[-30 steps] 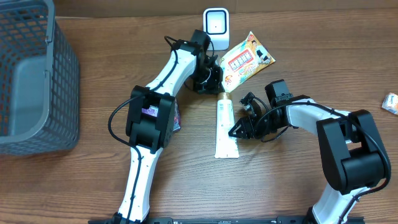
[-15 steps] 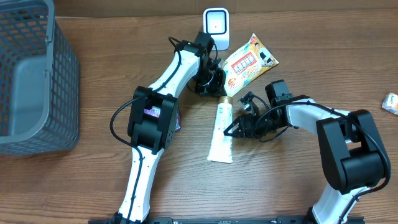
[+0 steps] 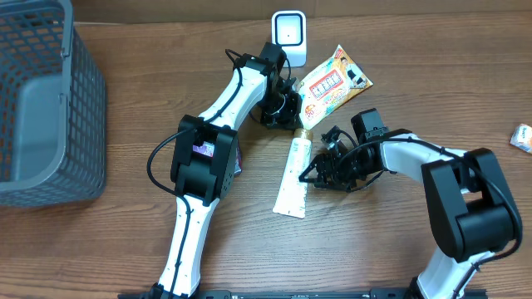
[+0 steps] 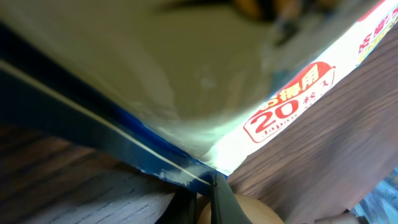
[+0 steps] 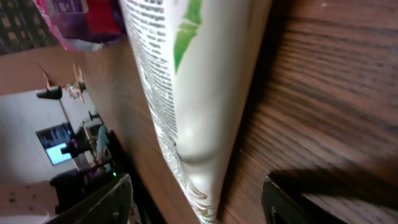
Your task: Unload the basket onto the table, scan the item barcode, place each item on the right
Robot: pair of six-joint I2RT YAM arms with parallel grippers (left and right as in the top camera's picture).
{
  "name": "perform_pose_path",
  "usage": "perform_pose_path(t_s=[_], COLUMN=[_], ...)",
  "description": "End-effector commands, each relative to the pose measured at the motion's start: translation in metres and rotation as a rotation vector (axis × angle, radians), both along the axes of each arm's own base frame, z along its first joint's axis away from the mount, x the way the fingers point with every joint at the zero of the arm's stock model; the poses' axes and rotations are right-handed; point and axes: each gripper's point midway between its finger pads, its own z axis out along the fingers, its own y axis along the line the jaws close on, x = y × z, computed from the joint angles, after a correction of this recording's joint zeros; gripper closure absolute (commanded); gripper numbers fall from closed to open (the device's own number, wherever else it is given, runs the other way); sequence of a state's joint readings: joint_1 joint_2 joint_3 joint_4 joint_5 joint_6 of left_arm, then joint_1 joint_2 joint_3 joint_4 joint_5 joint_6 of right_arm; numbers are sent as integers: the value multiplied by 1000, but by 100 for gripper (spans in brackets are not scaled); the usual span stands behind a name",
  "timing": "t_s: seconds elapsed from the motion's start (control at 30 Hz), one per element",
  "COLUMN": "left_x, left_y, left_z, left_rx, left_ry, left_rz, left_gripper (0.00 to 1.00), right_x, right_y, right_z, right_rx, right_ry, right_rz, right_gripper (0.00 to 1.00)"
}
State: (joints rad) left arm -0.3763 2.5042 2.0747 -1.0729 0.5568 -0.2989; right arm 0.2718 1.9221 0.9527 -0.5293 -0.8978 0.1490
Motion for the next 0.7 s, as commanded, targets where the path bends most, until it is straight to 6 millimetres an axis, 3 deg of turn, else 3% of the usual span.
perform_pose_path(t_s=[0.0, 0.2, 0.33, 0.4, 0.47, 0.57, 0.67], left_x=[-6, -14, -19, -26, -30, -43, -57], left_y=[6, 20, 68, 107, 124, 135, 125], left_z=[-12, -20, -31, -32, -31, -27, -25], left_rx=[38, 110, 359, 528, 594, 644, 629], left_ry=[-6, 23, 78, 126, 157, 212, 248], left_rz=[-48, -47, 55, 128, 170, 171, 118], left_gripper=[96, 96, 96, 96, 96, 96, 96], right_x=[-19, -17, -17, -17, -17, -17, -17], right_y=[-26, -15, -16, -17, -17, -17, -17], right_z=[-45, -38, -39, -39, -39, -39, -39], right_rx=[-202, -111, -122, -124, -124, -124, -125], right_ry=[82, 115, 111, 110, 110, 112, 112], right_rz=[-81, -117, -119, -119, -119, -119, -119], right_gripper=[27, 27, 28, 28, 29, 30, 30])
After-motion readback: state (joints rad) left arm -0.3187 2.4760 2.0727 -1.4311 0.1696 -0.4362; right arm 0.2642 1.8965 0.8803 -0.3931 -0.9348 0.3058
